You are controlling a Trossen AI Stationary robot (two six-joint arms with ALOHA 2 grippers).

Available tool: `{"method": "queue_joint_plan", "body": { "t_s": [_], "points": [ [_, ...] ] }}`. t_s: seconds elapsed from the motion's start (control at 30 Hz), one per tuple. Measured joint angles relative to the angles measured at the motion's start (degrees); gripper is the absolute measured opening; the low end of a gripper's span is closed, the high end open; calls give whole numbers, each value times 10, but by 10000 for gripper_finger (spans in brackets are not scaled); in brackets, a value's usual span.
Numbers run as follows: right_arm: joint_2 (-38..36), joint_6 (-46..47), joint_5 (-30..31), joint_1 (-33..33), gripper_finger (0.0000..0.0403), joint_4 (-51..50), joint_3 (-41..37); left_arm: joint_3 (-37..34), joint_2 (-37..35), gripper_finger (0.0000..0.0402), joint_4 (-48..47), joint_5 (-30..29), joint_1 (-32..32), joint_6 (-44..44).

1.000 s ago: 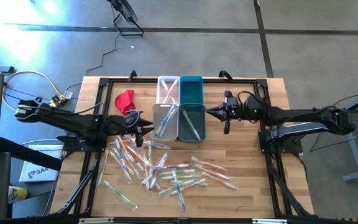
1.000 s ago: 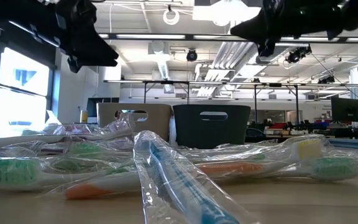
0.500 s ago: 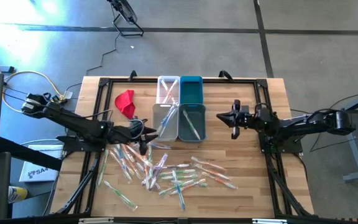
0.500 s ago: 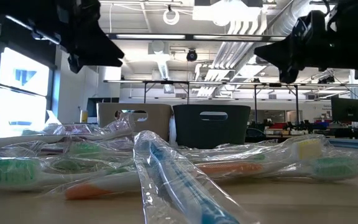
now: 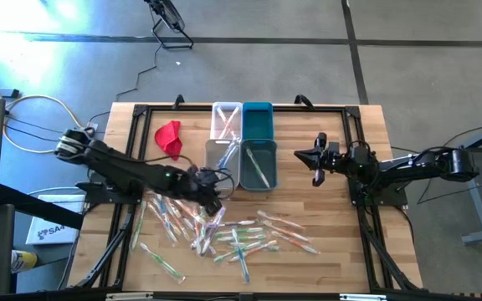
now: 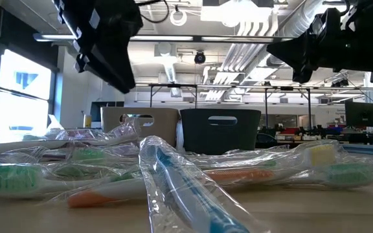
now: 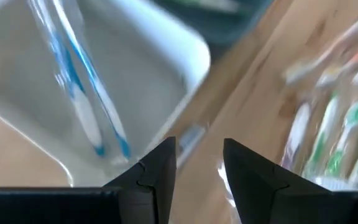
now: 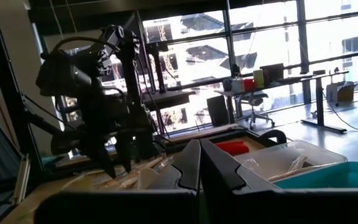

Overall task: Pick & Place Toothbrushes
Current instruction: Put the violet toothbrush into the light blue bin

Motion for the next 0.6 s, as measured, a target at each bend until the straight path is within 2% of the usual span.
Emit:
{"method": "queue_joint_plan", "body": {
  "t_s": [0.1, 0.27, 0.47, 0.6],
  "points": [
    [0, 0, 0, 0, 2, 0, 0, 31, 39, 132, -36, 28, 0, -29],
    [0, 0, 0, 0, 2, -1, 0, 53, 78, 132, -44, 87, 0, -40],
    [0, -3, 0, 0, 2, -6, 0, 52, 85, 132, -46, 182, 0, -69],
    [0, -5, 0, 0, 2, -2, 0, 52, 85, 132, -45, 194, 0, -101]
  ]
}}
